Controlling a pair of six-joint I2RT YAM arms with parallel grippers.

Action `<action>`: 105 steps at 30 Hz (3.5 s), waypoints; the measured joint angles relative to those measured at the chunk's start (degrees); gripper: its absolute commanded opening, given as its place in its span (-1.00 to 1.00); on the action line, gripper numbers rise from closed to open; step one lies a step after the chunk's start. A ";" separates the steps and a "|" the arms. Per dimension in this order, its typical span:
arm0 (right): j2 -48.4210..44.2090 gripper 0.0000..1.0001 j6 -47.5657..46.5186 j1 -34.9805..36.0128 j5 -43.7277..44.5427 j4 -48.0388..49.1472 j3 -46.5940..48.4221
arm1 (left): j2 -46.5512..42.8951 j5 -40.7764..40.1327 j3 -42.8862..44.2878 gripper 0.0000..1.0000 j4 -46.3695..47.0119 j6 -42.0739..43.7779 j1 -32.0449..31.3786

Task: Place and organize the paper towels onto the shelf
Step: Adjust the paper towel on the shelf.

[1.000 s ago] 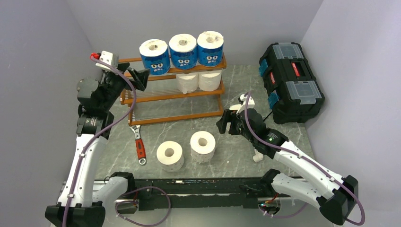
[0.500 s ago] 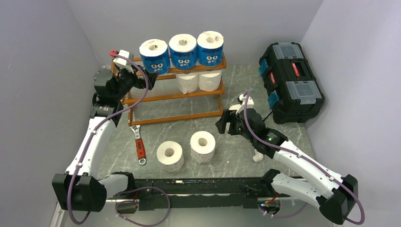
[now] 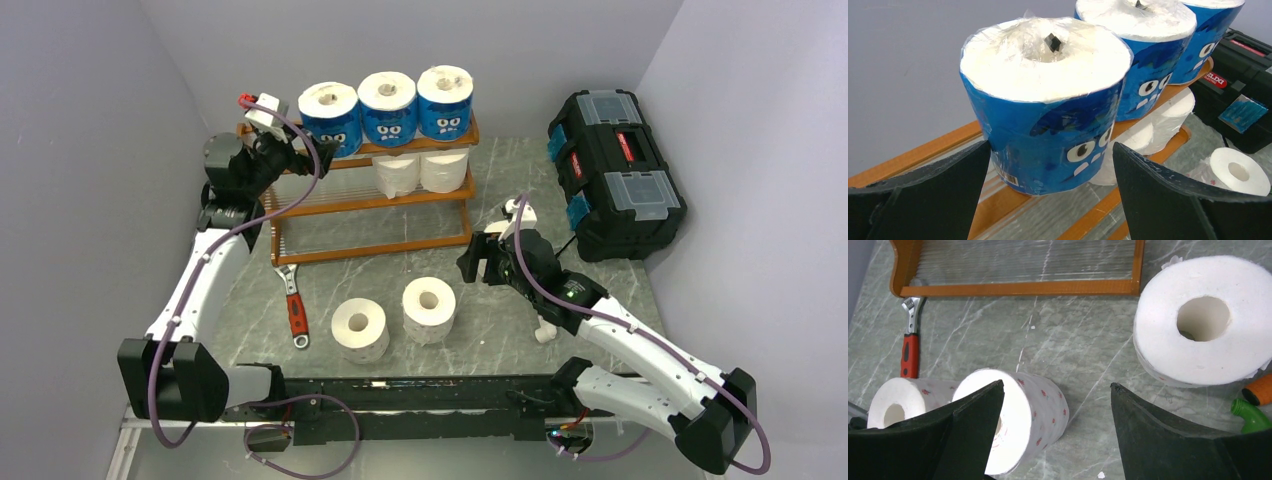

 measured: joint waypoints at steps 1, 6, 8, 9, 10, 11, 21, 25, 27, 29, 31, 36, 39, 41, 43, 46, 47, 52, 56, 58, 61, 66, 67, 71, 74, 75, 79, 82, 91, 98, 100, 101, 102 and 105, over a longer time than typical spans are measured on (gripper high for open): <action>-0.02 0.61 -0.07 0.00 0.17 0.04 -0.02 | 0.59 0.50 0.31 0.92 0.33 0.11 0.07; -0.04 0.61 -0.20 0.00 0.63 0.20 -0.26 | 3.32 1.92 1.73 0.88 1.97 -0.07 0.37; -0.04 0.61 -0.22 0.00 0.68 0.17 -0.26 | 3.63 1.99 1.81 0.87 2.43 -0.09 0.42; -0.04 0.61 -0.24 0.00 0.72 0.17 -0.26 | 3.67 1.99 1.81 0.86 2.56 -0.11 0.44; -0.04 0.61 -0.24 0.00 0.81 0.17 -0.26 | 3.69 2.03 1.81 0.85 2.67 -0.11 0.46; -0.04 0.61 -0.28 0.00 0.90 0.17 -0.26 | 3.69 2.03 1.79 0.83 2.73 -0.11 0.46; 0.02 0.61 -0.83 0.00 1.14 0.20 -0.26 | 3.10 1.75 0.17 0.61 5.22 -0.35 0.46; 0.31 0.61 -0.92 0.00 1.14 0.20 -0.26 | 2.21 1.46 -1.86 0.59 7.39 -0.33 0.39; 0.52 0.61 -0.94 0.00 1.11 0.20 -0.26 | 2.01 1.25 -2.64 0.59 8.59 -0.35 0.35; 0.63 0.61 -0.98 0.00 1.11 0.20 -0.26 | 1.60 0.74 -3.54 0.60 9.68 -0.35 0.31; 0.72 0.61 -1.05 0.00 1.11 0.20 -0.26 | 1.25 -0.09 -4.46 0.59 10.91 -0.33 0.15; 0.74 0.61 -1.07 0.00 1.14 0.20 -0.26 | 0.63 -1.75 -6.36 0.62 13.81 -0.33 -0.17; 0.74 0.61 -1.07 0.00 1.14 0.20 -0.26 | 0.35 -2.67 -6.99 0.63 15.04 -0.33 -0.24; 0.74 0.61 -1.07 0.00 1.14 0.20 -0.26 | 0.33 -3.26 -7.23 0.63 15.91 -0.31 -0.22; 0.74 0.61 -1.07 0.00 1.14 0.20 -0.26 | 0.22 -3.82 -7.65 0.63 16.90 -0.33 -0.24; 0.74 0.61 -1.07 0.00 1.16 0.20 -0.28 | 0.04 -4.55 -8.24 0.63 18.32 -0.33 -0.22; 0.74 0.61 -1.07 0.00 1.16 0.20 -0.26 | 0.04 -4.63 -8.24 0.63 18.58 -0.33 -0.22; 0.74 0.61 -1.07 -0.07 1.29 0.20 -0.28 | 0.15 -4.81 -8.24 0.62 19.37 -0.37 -0.22; 0.72 0.61 -1.07 -0.11 1.57 0.17 -0.42 | 0.63 -4.76 -8.26 0.62 20.52 -0.68 -0.22; 0.72 0.61 -1.07 -0.11 1.75 0.17 -0.50 | 0.79 -4.72 -8.28 0.65 20.96 -0.94 -0.20; 0.72 0.61 -1.07 -0.11 2.03 0.17 -0.50 | 0.85 -4.52 -8.28 0.72 20.90 -0.96 -0.15; 0.72 0.61 -1.07 -0.11 2.12 0.20 -0.50 | 0.79 -4.13 -8.28 0.78 19.63 -0.92 -0.15; 0.72 0.61 -1.07 -0.11 2.12 0.20 -0.50 | 0.76 -4.04 -8.28 0.78 19.26 -0.92 -0.15; 0.74 0.61 -1.05 -0.11 2.10 0.26 -0.50 | 0.70 -3.48 -8.28 0.77 17.73 -0.85 -0.09; 0.74 0.61 -1.05 -0.11 2.08 0.31 -0.50 | 0.70 -3.39 -8.28 0.76 17.33 -0.87 0.00; 0.74 0.61 -1.05 -0.11 2.08 0.35 -0.52 | 0.70 -3.37 -8.28 0.76 17.33 -0.87 0.00; 0.74 0.61 -1.05 -0.11 2.10 0.39 -0.59 | 0.87 -2.95 -8.28 0.76 17.81 -1.11 0.00; 0.74 0.61 -1.05 -0.11 2.10 0.37 -0.87 | 1.49 -2.38 -8.28 0.75 18.91 -1.81 0.00; 0.74 0.61 -1.05 -0.11 2.10 0.37 -1.05 | 3.15 -0.87 -8.26 0.80 21.49 -3.48 0.11; 0.74 0.61 -1.05 -0.11 2.10 0.37 -1.05 | 2.95 -1.05 -8.26 0.90 20.81 -3.41 0.11; 0.72 0.61 -1.05 -0.11 2.10 0.37 -1.05 | 2.62 -1.11 -8.26 0.92 20.13 -3.37 0.09; 0.74 0.61 -1.05 -0.11 2.10 0.37 -1.05 | 2.34 -1.14 -8.26 0.92 19.65 -3.34 0.09; 0.72 0.61 -1.05 -0.11 2.10 0.37 -1.05 | 2.12 -1.11 -8.26 0.93 19.21 -3.32 0.09; 0.72 0.61 -1.05 -0.11 2.08 0.37 -1.05 | 1.25 -1.51 -8.26 0.96 17.38 -3.06 0.09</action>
